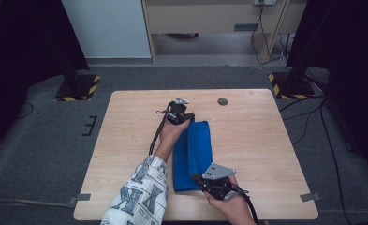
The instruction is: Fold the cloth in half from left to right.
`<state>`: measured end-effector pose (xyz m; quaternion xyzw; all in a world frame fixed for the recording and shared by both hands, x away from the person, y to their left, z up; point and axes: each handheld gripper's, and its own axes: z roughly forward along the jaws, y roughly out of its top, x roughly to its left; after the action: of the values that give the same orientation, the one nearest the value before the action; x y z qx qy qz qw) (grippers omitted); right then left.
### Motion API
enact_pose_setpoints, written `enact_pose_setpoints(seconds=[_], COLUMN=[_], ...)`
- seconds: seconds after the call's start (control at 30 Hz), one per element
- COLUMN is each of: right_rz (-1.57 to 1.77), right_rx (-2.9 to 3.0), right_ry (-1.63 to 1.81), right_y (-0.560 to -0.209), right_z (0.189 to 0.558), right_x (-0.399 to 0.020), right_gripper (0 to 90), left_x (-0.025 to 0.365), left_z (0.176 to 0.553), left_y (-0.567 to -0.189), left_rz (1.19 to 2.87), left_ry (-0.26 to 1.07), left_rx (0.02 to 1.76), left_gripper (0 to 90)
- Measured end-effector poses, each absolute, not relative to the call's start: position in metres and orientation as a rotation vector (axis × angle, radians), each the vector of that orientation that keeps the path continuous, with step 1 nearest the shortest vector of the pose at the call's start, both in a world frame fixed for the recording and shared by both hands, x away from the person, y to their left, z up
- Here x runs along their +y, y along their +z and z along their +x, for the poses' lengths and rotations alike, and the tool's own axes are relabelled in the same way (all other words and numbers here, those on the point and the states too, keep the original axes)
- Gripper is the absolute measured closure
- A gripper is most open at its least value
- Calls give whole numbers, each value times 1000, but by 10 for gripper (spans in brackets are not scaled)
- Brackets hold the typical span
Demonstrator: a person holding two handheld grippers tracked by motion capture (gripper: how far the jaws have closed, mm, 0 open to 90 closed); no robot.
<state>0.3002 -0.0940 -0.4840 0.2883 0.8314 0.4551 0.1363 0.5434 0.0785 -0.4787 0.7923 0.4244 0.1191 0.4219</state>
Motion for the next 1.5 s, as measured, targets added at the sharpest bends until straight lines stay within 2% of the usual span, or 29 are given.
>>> enact_pose_setpoints(seconds=[1.5], right_rz=[920], right_rx=[2403], right_ry=[1287], right_y=[-495], right_z=[297], right_x=[-119], right_gripper=[870], left_x=[52], left_z=[546], left_y=[-496], left_rz=[1985], left_ry=[244], left_rx=[1056], left_gripper=[870])
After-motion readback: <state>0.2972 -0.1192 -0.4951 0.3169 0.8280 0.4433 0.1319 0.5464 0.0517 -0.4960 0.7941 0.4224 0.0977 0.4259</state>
